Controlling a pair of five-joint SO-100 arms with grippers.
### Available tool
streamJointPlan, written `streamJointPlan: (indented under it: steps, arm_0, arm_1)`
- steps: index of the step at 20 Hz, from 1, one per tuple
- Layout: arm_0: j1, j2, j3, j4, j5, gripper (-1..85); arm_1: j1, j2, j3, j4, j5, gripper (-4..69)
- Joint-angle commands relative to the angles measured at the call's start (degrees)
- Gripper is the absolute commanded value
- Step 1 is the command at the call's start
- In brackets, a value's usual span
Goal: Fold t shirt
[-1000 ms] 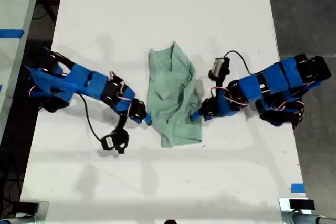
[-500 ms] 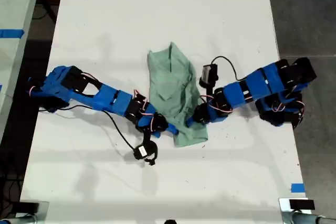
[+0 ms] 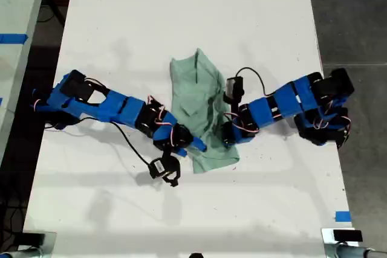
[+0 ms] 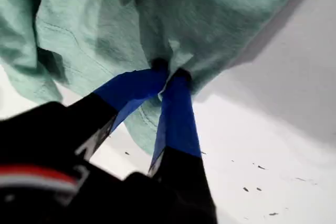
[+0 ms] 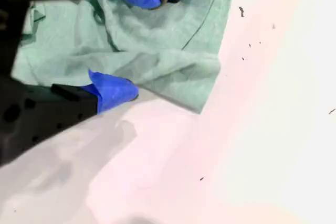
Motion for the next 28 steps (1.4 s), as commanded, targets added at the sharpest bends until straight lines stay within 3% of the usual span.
streamJointPlan:
  steps: [1, 6, 12, 13, 15, 20, 22, 25, 28]
  arm_0:
    - [-0.4, -1.1, -3.0, -4.0, -0.5, 26.9]
    - [-0.4, -3.1, -3.0, -5.2, -0.5, 26.4]
    - [-1.5, -8.5, -2.9, 1.6, -0.7, 24.3]
    - [-1.6, -10.0, -2.9, 1.2, 1.5, 21.7]
    - [-2.0, -11.1, -2.8, -3.7, 11.0, -0.3]
    - [-1.7, -1.3, -2.8, -2.1, 14.6, -0.3]
    - [-0.9, 3.6, -2.7, -1.8, 16.1, -0.3]
    - [-0.4, 11.4, -2.6, -1.1, 17.0, -0.3]
    - [-5.1, 18.5, -1.1, 3.9, 17.1, -0.3]
  arm_1:
    - [-1.2, -2.9, -5.8, 0.7, -1.1, 1.1]
    - [-1.8, -7.9, -13.1, 3.4, -1.8, 1.1]
    - [-2.4, -9.4, -15.3, 4.0, -1.8, 1.1]
    - [-2.5, -9.4, -15.3, 4.0, -1.7, 1.1]
    - [-2.7, -9.3, -15.5, 4.0, -1.6, 1.1]
    - [-4.7, -9.8, -19.2, 2.9, -1.1, 1.0]
    - [-5.4, -9.8, -24.1, 6.9, 0.6, 0.9]
    - [-5.7, -9.0, -40.3, 18.7, 2.3, 0.8]
    - [-0.8, 0.4, -41.9, 20.2, 2.1, 0.7]
